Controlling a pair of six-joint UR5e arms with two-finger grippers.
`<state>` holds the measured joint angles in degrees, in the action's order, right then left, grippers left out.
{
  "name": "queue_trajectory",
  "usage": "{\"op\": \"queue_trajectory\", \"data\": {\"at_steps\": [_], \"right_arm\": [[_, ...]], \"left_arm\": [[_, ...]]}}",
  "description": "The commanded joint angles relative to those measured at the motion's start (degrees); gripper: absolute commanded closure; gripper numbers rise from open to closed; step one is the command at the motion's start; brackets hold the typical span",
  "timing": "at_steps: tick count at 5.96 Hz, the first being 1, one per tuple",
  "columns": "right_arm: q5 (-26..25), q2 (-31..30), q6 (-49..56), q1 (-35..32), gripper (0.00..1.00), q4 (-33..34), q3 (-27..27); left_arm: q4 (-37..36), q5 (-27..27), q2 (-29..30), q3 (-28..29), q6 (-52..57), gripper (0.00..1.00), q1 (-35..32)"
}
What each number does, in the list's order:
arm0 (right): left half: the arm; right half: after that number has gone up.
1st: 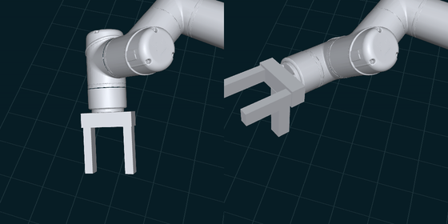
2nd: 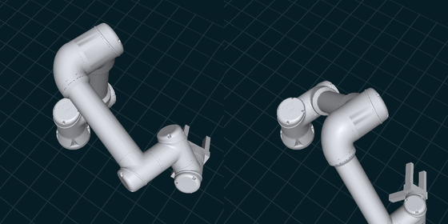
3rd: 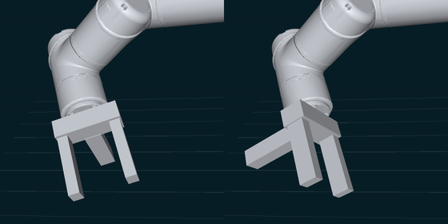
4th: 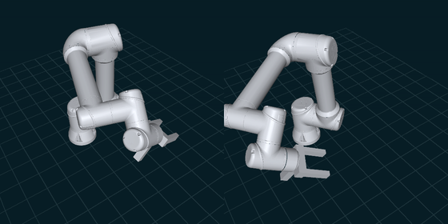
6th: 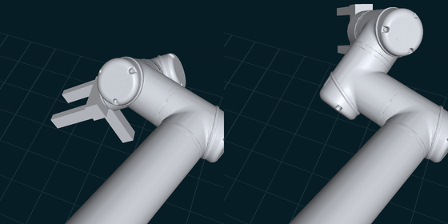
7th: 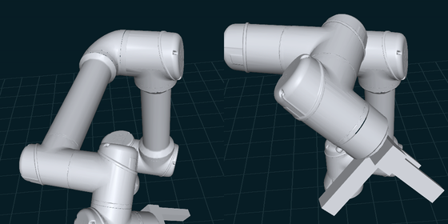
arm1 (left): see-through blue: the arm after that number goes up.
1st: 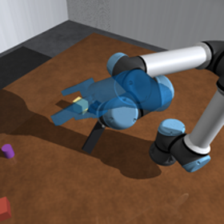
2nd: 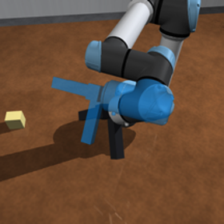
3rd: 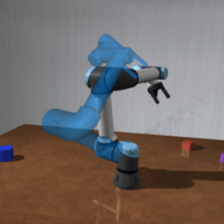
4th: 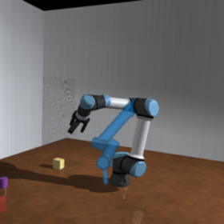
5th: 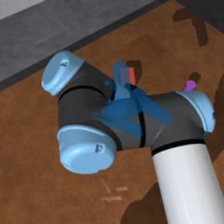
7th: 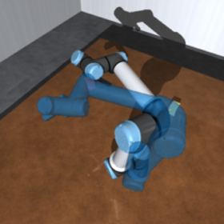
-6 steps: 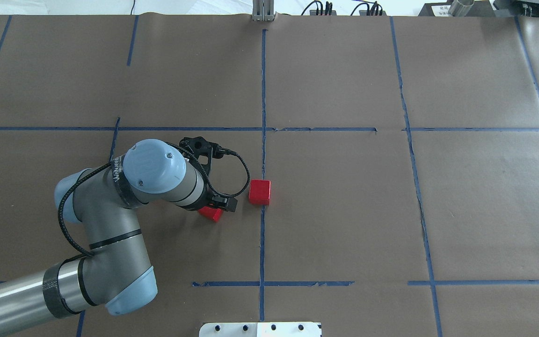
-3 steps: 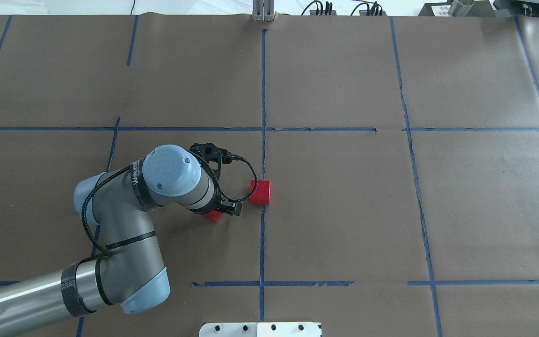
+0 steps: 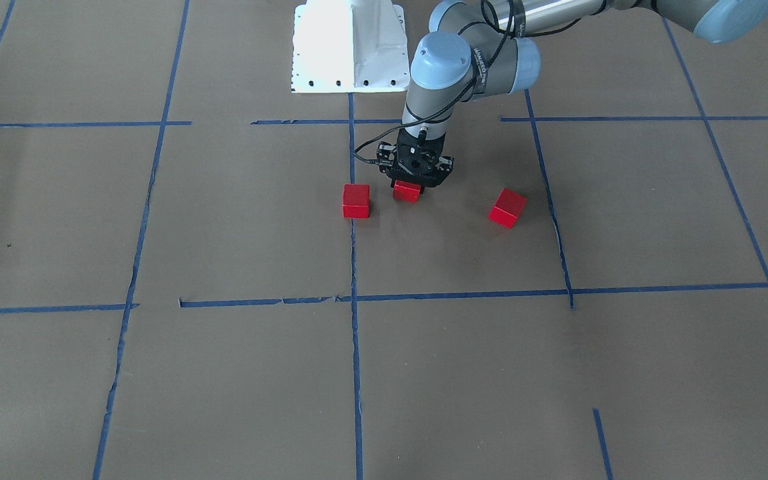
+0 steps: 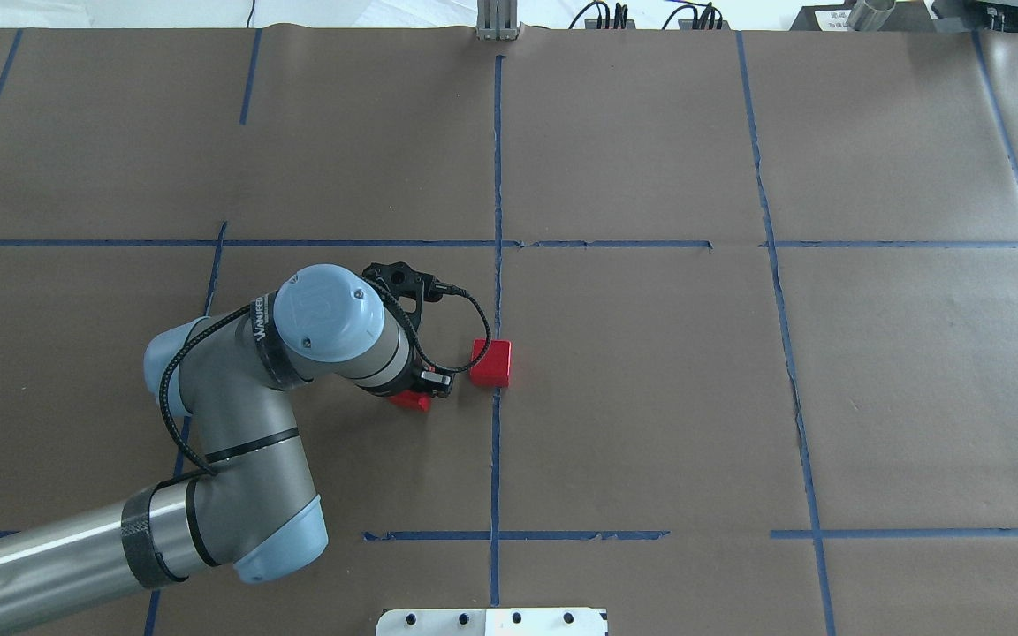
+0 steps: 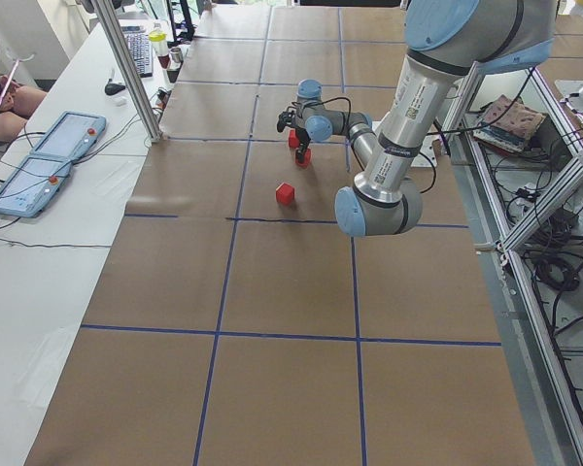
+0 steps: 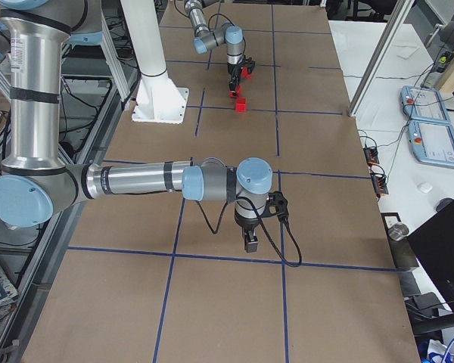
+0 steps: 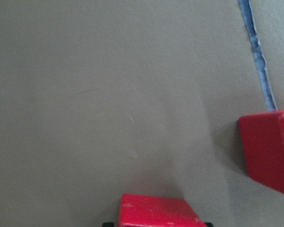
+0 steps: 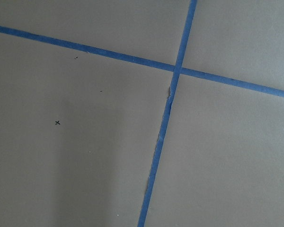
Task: Form red blocks into L shape at center
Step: 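Grasp that red cube with the left gripper and lift it, then place the cube against the far side of the center cube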
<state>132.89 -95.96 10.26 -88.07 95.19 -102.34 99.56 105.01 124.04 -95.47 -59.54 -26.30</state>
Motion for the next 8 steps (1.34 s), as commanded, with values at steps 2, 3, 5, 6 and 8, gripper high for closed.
{"op": "queue_trajectory", "data": {"at_steps": [2, 3, 5, 6, 8], "right_arm": [[0.00, 0.07, -0.15, 0.00, 0.00, 0.00, -0.06], [0.00, 0.07, -0.15, 0.00, 0.00, 0.00, -0.06], [0.00, 0.07, -0.07, 0.00, 0.00, 0.00, -0.06], [0.00, 0.07, -0.06, 0.00, 0.00, 0.00, 0.03], [0.00, 0.07, -0.06, 0.00, 0.00, 0.00, 0.03]], "left_arm": [[-3.82, 0.46, 5.47, 4.98, -2.05, 0.78, -6.81], [-3.49, 0.46, 11.60, 12.60, -5.55, 0.78, -6.92], [-3.05, 0.46, 18.05, 19.58, -8.04, 0.78, -5.70], [-2.96, 0.46, 18.60, 19.70, -9.61, 0.78, -4.12], [-2.96, 0.37, 19.13, 19.70, -10.24, 0.77, -1.57]]}}
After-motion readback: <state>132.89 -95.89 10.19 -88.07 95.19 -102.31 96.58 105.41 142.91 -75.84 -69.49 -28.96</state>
